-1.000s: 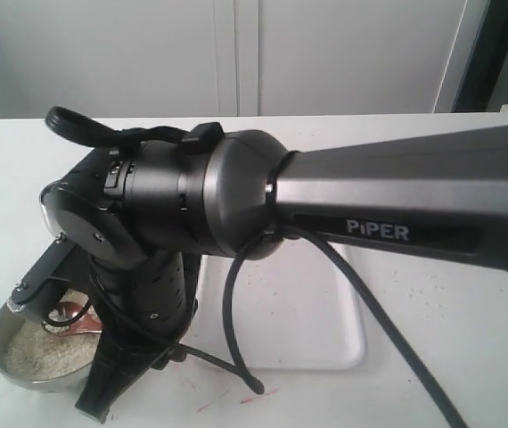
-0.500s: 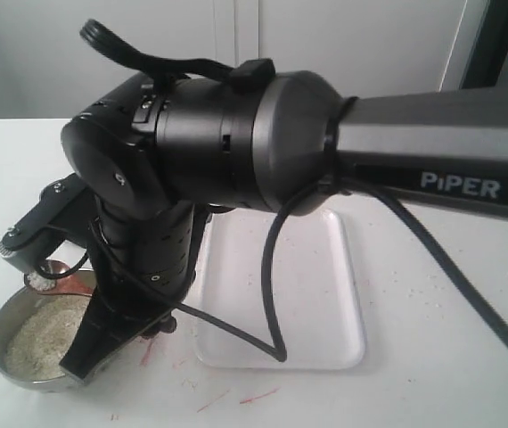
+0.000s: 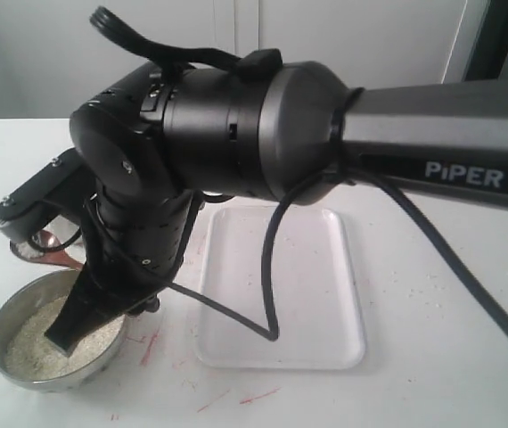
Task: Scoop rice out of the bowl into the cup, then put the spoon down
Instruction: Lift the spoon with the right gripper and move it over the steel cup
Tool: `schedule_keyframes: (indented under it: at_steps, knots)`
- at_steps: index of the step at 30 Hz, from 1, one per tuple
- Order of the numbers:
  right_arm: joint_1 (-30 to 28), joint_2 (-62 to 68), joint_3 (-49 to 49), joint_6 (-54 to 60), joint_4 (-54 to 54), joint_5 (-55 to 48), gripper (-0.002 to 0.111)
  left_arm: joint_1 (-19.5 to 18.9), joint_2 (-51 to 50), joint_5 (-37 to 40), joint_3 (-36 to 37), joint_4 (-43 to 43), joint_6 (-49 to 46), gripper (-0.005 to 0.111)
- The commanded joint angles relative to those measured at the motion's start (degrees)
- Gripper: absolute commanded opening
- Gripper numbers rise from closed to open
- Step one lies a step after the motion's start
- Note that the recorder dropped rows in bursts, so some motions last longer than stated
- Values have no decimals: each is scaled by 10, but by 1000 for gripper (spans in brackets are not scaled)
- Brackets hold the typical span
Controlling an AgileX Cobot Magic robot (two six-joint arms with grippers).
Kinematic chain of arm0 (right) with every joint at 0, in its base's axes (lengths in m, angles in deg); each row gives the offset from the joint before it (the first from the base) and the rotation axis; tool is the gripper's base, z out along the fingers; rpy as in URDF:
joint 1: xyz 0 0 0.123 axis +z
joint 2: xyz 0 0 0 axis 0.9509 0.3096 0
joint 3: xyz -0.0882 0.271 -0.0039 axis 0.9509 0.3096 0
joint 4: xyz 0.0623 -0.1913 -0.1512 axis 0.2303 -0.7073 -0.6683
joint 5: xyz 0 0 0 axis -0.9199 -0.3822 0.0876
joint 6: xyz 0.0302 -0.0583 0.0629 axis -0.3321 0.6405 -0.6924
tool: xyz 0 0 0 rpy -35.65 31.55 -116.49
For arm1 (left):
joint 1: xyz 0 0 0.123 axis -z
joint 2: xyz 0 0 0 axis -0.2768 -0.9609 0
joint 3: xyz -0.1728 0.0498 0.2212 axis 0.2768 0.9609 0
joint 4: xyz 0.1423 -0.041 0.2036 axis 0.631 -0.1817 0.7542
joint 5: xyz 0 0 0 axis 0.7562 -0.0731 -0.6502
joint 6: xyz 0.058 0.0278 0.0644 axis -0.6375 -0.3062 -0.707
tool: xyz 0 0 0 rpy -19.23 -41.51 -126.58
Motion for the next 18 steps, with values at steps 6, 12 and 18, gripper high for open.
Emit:
schedule_keyframes:
  at_steps: [6,12,18]
  knots:
    - [-41,-6,-38,-16,-7,58,0,1,2,2,-2,-5,1,14]
    - [-41,26,-76,-16,-18,57,0,1,2,2,-2,-5,1,14]
    - [-48,66,-118,-19,-37,45,0,1,2,2,-2,-5,1,14]
